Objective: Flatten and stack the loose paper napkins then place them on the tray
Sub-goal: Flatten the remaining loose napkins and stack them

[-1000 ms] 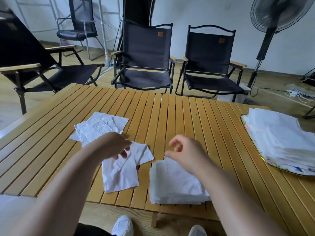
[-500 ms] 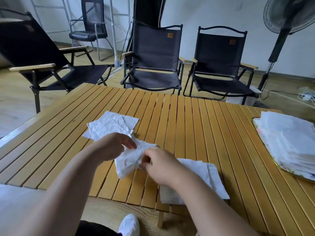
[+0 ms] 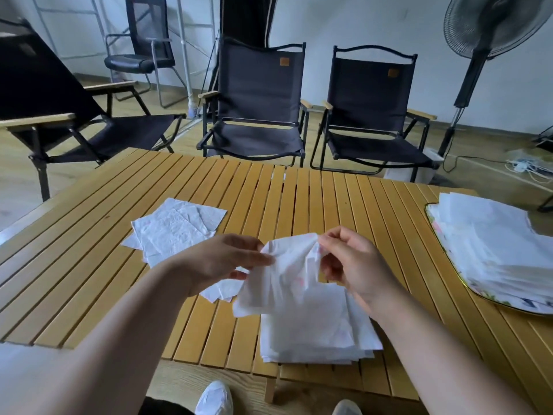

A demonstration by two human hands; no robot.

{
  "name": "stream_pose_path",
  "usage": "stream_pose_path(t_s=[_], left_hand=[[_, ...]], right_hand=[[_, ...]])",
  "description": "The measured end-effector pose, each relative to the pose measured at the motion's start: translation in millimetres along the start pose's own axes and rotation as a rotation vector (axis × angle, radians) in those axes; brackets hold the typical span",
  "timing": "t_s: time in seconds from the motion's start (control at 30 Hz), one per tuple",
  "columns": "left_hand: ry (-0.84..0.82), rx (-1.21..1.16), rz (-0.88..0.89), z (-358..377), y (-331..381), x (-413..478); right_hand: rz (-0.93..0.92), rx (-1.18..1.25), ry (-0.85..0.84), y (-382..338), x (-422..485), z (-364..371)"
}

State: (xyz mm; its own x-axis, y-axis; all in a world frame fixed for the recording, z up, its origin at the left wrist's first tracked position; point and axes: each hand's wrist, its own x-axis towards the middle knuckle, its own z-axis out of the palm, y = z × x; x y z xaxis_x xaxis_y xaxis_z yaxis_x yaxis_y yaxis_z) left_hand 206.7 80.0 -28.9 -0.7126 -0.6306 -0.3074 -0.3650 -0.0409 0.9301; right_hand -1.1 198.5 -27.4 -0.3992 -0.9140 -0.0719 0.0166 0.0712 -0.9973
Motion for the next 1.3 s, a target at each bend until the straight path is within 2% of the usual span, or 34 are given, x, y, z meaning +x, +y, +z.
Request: stream_pose_path(t_s=[0.1,0.27,0.33,0.43,0.57,0.63,0.77,0.83,0.93,1.0,1.1,1.3], left_hand=[[0.025,-0.208,-0.004,14.5,6.0,6.3],[0.057,-0.472,0.089,30.9,16.6,14.3],[0.045,-0.495,0.110,33.6,18.1,14.1],[-0.006,-0.438,0.081,32.7,13.9,13.1],[-0.054,-0.338,-0.007,38.7,11.0,10.6],[-0.032,-0.329,-0.005,42.2,11.7,10.6],[0.018,-0.396,0.014,43.6,14.7,10.3],[0.063,-0.446,0.021,44.4,15.1,12.5],[0.114,-0.498,0.068,46.2,15.4,15.1],[0.151,-0.480,0.099,47.2,16.8,14.4],[0.220,-0.356,0.145,47.3,15.1,14.2],[0.331,0.052,0.332,48.9,12.1,13.2]], right_hand=[[0.064,0.089,0.027,0.5,-1.7,-14.4],[0.231,-0.132,-0.226,4.3,-8.1,-29.7],[0.209,-0.129,-0.175,4.0,-7.4,-29.9],[0.146,0.135,-0.102,4.4,-1.8,-32.4],[0.082,0.304,-0.153,-1.6,-3.5,-30.6],[0.057,0.302,-0.135,-3.2,-5.4,-28.3],[0.039,0.314,0.022,-1.5,-2.5,-28.1],[0.038,0.322,0.026,0.5,1.0,-31.1],[0.018,0.088,-0.003,4.3,0.9,-33.5],[-0.074,-0.046,0.017,5.1,-0.4,-32.0],[-0.197,-0.107,0.036,5.6,1.1,-32.1],[-0.236,-0.327,0.038,8.9,-0.8,-32.8]])
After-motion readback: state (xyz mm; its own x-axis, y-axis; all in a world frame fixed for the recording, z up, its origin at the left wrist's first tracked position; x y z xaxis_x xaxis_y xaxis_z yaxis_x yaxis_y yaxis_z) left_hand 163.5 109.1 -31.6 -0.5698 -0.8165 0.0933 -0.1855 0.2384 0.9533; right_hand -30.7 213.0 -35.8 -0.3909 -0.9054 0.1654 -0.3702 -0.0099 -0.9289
